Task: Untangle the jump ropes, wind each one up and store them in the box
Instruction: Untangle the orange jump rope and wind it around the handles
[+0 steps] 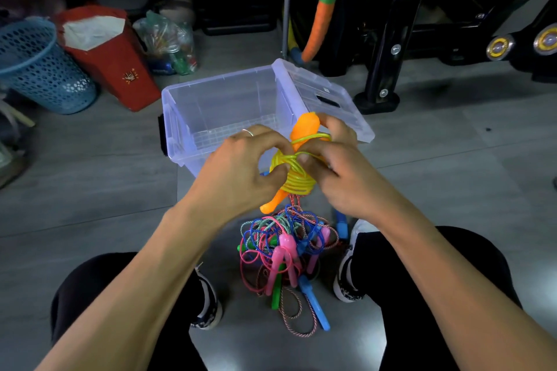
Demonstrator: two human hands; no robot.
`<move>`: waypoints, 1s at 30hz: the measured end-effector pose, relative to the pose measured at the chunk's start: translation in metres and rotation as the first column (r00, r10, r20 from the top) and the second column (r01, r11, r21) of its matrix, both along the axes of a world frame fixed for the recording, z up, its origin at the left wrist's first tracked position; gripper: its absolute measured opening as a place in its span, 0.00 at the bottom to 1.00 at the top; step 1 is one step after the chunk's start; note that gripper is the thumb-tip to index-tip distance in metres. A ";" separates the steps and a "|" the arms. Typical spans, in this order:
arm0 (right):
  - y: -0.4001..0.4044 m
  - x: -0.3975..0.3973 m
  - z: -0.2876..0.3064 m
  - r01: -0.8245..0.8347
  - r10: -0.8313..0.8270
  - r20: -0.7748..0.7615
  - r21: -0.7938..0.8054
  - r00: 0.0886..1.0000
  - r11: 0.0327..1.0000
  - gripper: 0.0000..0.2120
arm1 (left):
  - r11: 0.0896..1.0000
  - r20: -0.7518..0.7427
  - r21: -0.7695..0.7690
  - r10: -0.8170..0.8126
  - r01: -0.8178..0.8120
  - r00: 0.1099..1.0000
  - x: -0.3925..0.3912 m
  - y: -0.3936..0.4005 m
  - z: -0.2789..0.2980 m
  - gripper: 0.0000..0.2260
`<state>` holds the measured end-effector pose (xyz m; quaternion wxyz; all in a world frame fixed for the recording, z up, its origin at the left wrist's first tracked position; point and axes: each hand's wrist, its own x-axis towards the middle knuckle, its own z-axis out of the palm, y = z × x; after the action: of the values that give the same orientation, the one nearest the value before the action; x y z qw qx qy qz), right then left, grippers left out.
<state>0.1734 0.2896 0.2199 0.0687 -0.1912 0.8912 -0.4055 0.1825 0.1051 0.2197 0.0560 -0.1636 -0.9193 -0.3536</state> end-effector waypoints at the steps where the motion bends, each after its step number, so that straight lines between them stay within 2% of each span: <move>1: -0.001 -0.001 -0.001 -0.004 0.004 0.013 0.007 1.000 1.000 0.09 | 1.000 0.013 -0.023 -0.009 0.009 1.000 0.001 0.001 -0.002 0.11; 4: -0.001 -0.005 -0.005 0.003 0.000 0.105 -0.023 0.994 1.000 0.12 | 0.999 0.048 -0.007 -0.047 0.047 0.998 0.004 0.004 -0.007 0.08; 6: 0.001 -0.007 -0.007 -0.004 0.007 0.088 -0.034 0.996 0.999 0.14 | 0.997 0.062 0.031 -0.077 0.076 0.995 0.005 0.005 -0.008 0.05; 9: 0.003 -0.006 -0.007 0.005 -0.008 -0.068 -0.045 0.998 0.999 0.11 | 0.997 0.056 0.061 -0.056 0.052 0.997 0.004 0.005 -0.006 0.05; 13: -0.002 -0.002 -0.003 0.135 -0.174 -0.182 -0.211 0.968 0.968 0.06 | 0.994 0.048 0.109 -0.004 -0.001 0.999 0.005 0.007 -0.006 0.05; 15: -0.001 -0.002 -0.001 0.169 -0.244 -0.302 -0.254 0.921 0.952 0.05 | 0.988 0.060 0.152 0.012 -0.021 0.998 0.006 0.009 -0.005 0.05; 17: 0.000 0.000 -0.001 0.188 -0.243 -0.479 -0.160 0.844 0.969 0.04 | 0.980 0.081 0.197 0.014 -0.030 0.997 0.006 0.011 -0.005 0.06; 19: 0.002 0.001 -0.002 0.186 -0.177 -0.581 -0.045 0.794 0.982 0.02 | 0.972 0.100 0.230 0.020 -0.043 0.995 0.006 0.012 -0.006 0.06; 23: 0.001 0.008 -0.003 0.153 -0.094 -0.542 0.064 0.835 0.986 0.08 | 0.930 0.192 0.346 0.055 -0.120 0.980 0.006 0.014 -0.005 0.10; 26: -0.001 0.007 -0.004 0.161 -0.099 -0.523 0.075 0.846 0.984 0.09 | 0.912 0.207 0.372 0.099 -0.172 0.973 0.006 0.017 -0.003 0.11; 30: -0.001 0.005 -0.002 0.139 -0.147 -0.228 -0.049 0.963 0.989 0.07 | 0.911 0.200 0.389 0.063 -0.138 0.978 0.010 0.022 -0.002 0.07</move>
<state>0.1787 0.2883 0.2177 -0.0678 -0.1733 0.8979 -0.3989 0.1926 0.1269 0.2181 0.0217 -0.0677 -0.8359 -0.5442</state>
